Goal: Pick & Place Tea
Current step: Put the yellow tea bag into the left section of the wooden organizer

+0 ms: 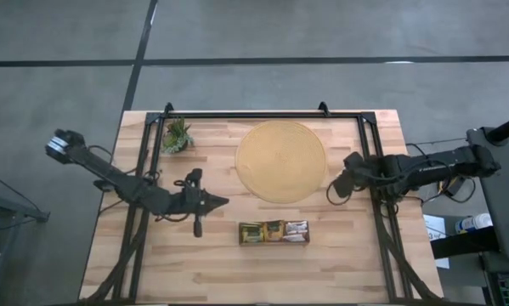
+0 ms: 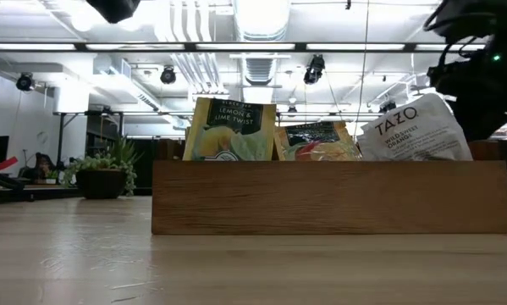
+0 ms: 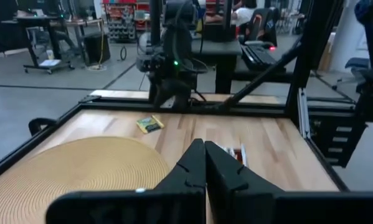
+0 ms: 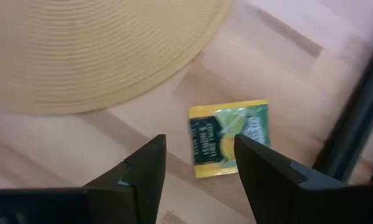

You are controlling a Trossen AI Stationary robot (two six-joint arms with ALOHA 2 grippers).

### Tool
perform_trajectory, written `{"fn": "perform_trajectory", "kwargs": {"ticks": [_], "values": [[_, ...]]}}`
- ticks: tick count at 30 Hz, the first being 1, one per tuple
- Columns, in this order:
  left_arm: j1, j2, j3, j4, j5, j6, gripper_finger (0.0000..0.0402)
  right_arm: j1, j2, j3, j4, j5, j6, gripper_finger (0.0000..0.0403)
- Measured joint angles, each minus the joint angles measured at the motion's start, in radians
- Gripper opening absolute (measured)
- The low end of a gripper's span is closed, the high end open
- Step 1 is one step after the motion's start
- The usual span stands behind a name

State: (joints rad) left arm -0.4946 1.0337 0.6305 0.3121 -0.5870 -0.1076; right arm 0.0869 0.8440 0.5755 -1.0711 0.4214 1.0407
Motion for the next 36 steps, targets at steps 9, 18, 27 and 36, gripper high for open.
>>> {"fn": "perform_trajectory", "kwargs": {"ticks": [9, 18, 27, 36], "values": [[0.0, -0.025, -0.026, 0.001, 0.001, -0.002, 0.0, -0.271, 0.03, 0.004, -0.004, -0.072, -0.14, 0.0185], [0.0, -0.021, -0.022, 0.002, 0.001, -0.002, 0.0, -0.504, 0.231, -0.051, 0.145, -0.263, -0.322, 0.0185], [0.0, -0.021, -0.022, 0.005, 0.002, -0.005, 0.0, -0.556, 0.551, -0.057, 0.321, -0.356, -0.424, 0.0168], [0.0, -0.021, -0.022, 0.01, 0.002, -0.005, 0.0, -0.407, 0.449, 0.074, 0.293, -0.29, -0.552, 0.0017]]}}
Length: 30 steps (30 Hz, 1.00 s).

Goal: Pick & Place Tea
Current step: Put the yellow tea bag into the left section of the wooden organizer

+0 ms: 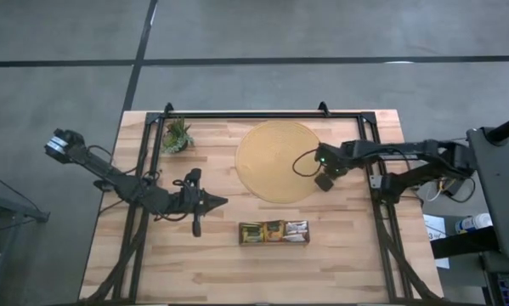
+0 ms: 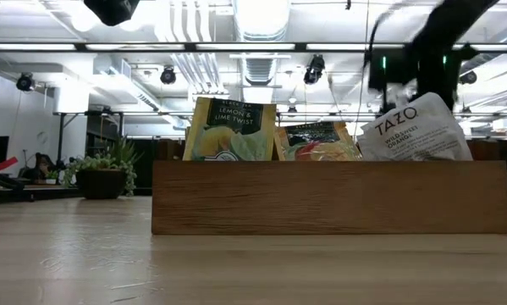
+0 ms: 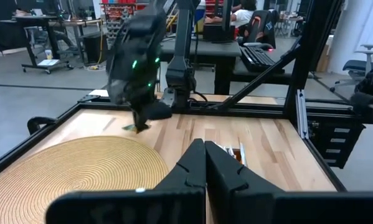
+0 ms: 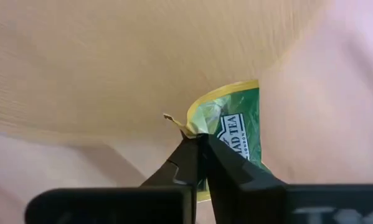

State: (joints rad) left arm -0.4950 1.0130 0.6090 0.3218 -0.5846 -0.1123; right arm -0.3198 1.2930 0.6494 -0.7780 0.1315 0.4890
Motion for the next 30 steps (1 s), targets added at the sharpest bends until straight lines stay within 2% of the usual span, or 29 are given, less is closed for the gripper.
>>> {"fn": "perform_trajectory", "kwargs": {"ticks": [4, 8, 12, 15, 17, 19, 24, 30], "values": [[0.0, 0.0, 0.0, 0.0, 0.0, 0.0, 0.0, 0.152, -0.093, 0.021, 0.138, 0.07, -0.068, 0.0014], [0.001, 0.0, 0.0, 0.002, 0.0, 0.0, 0.0, 0.327, -0.189, -0.009, 0.56, 0.067, -0.219, 0.0014], [0.002, 0.003, 0.0, 0.022, 0.0, 0.005, 0.0, 0.469, -0.231, -0.058, 1.0, -0.028, -0.414, 0.0014], [0.002, 0.017, 0.0, 0.049, 0.001, 0.04, 0.0, 0.514, -0.235, -0.079, 1.198, -0.2, -0.478, 0.0014], [0.002, 0.038, 0.0, 0.076, 0.014, 0.093, 0.0002, 0.518, -0.222, -0.081, 1.244, -0.332, -0.477, 0.0014], [0.003, 0.07, 0.0, 0.125, 0.037, 0.156, 0.0008, 0.518, -0.205, -0.079, 1.248, -0.408, -0.446, 0.0014], [0.003, 0.184, 0.023, 0.277, 0.093, 0.388, 0.0039, 0.486, -0.137, -0.05, 1.152, -0.421, -0.361, 0.0014], [0.003, 0.326, 0.141, 0.287, 0.096, 0.528, 0.0093, 0.434, -0.053, 0.02, 0.988, -0.463, -0.263, 0.0014]]}}
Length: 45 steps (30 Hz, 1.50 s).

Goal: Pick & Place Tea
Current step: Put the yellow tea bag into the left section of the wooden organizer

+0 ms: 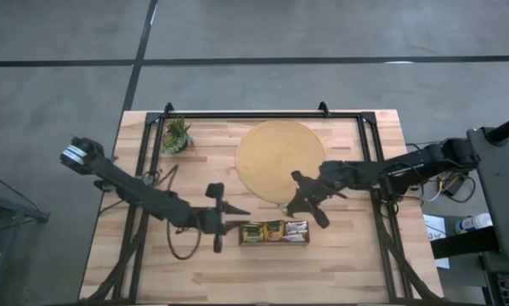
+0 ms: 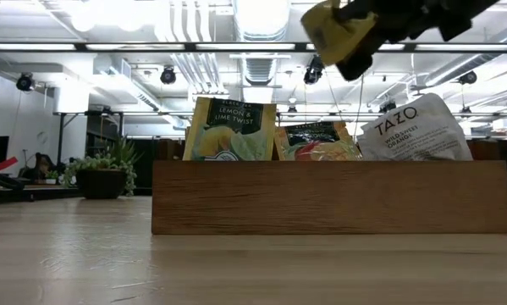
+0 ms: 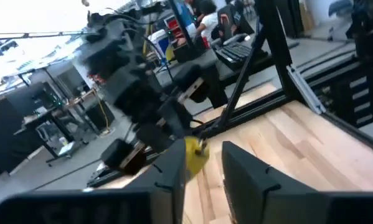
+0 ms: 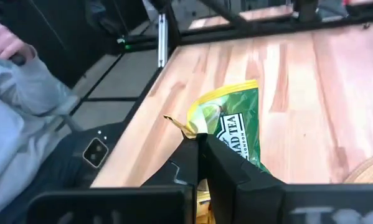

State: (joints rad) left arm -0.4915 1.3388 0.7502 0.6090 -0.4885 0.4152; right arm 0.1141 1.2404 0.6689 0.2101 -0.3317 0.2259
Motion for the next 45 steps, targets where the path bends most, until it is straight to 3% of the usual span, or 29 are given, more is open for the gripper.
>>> {"fn": "perform_trajectory", "kwargs": {"ticks": [4, 9, 16, 25, 29, 35, 45], "values": [[0.002, 0.088, 0.093, -0.059, -0.003, 0.006, 0.0128, -0.001, 0.052, 0.045, -0.042, -0.051, -0.001, 0.0013], [0.009, 0.185, 0.237, -0.293, -0.011, -0.028, 0.0153, 0.001, 0.114, 0.093, -0.041, -0.12, 0.003, 0.0013], [0.039, 0.311, 0.401, -0.458, -0.081, -0.083, 0.0156, 0.006, 0.173, 0.129, -0.046, -0.167, -0.001, 0.0013], [0.063, 0.387, 0.46, -0.553, -0.105, -0.105, 0.0154, 0.019, 0.174, 0.147, -0.033, -0.192, -0.041, 0.0013], [0.068, 0.389, 0.476, -0.607, -0.082, -0.114, 0.0123, 0.026, 0.172, 0.145, -0.033, -0.193, -0.051, 0.0013], [0.066, 0.379, 0.49, -0.602, 0.003, -0.111, 0.0012, 0.026, 0.17, 0.147, -0.031, -0.2, -0.05, 0.0031], [0.064, 0.379, 0.489, -0.609, 0.013, -0.097, 0.0001, 0.026, 0.17, 0.147, -0.035, -0.197, -0.05, 0.0046]]}}
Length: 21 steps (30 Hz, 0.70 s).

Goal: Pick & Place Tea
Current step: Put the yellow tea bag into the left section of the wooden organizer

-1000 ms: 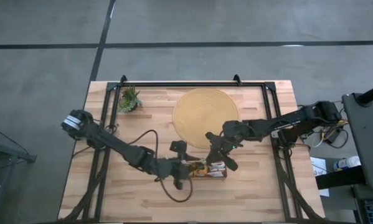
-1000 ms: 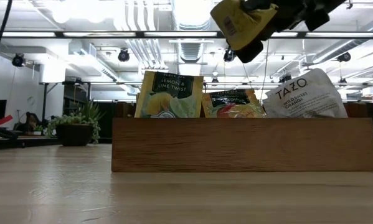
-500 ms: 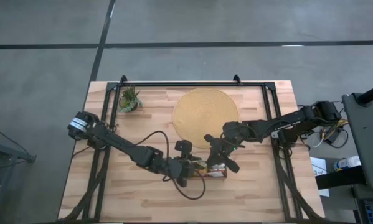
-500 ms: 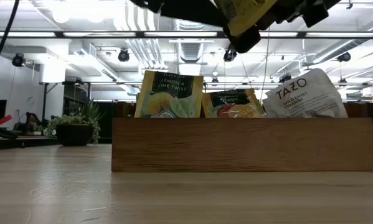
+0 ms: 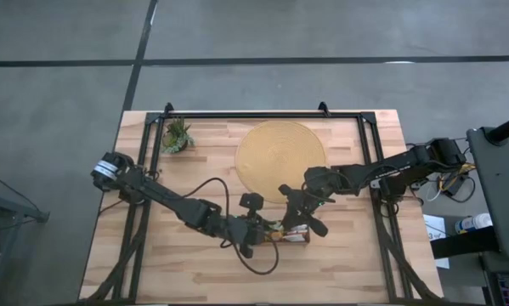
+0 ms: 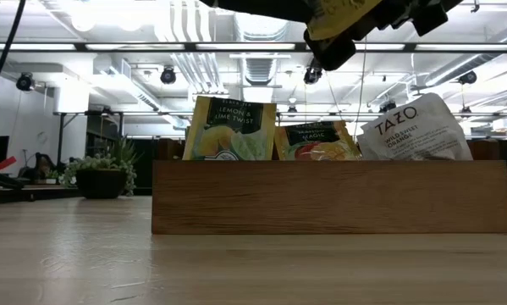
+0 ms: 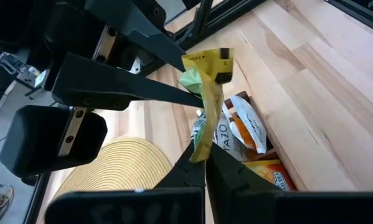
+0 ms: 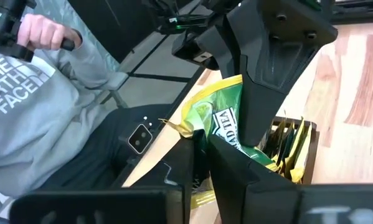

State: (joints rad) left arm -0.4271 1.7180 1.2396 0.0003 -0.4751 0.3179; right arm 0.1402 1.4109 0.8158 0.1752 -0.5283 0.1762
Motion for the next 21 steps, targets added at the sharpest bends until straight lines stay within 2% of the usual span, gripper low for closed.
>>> {"fn": "perform_trajectory", "kwargs": {"ticks": [7, 11, 13, 18, 21], "values": [[-0.009, -0.002, 0.0, -0.11, 0.007, -0.008, 0.0, 0.0, 0.0, -0.002, -0.015, 0.012, -0.028, 0.0049], [-0.021, -0.003, 0.0, -0.162, 0.075, -0.014, 0.0, 0.006, 0.0, 0.001, -0.008, 0.043, -0.08, 0.0065], [-0.028, -0.009, 0.004, -0.185, 0.07, -0.027, 0.0, 0.006, 0.0, 0.008, -0.011, 0.063, -0.079, 0.0078], [-0.049, -0.06, 0.007, -0.219, -0.111, -0.12, 0.0, 0.016, 0.0, 0.02, -0.012, 0.063, -0.083, 0.0114], [-0.061, -0.102, 0.003, -0.293, -0.233, -0.261, 0.0, 0.035, 0.0, 0.032, -0.011, 0.065, -0.093, 0.0138]]}}
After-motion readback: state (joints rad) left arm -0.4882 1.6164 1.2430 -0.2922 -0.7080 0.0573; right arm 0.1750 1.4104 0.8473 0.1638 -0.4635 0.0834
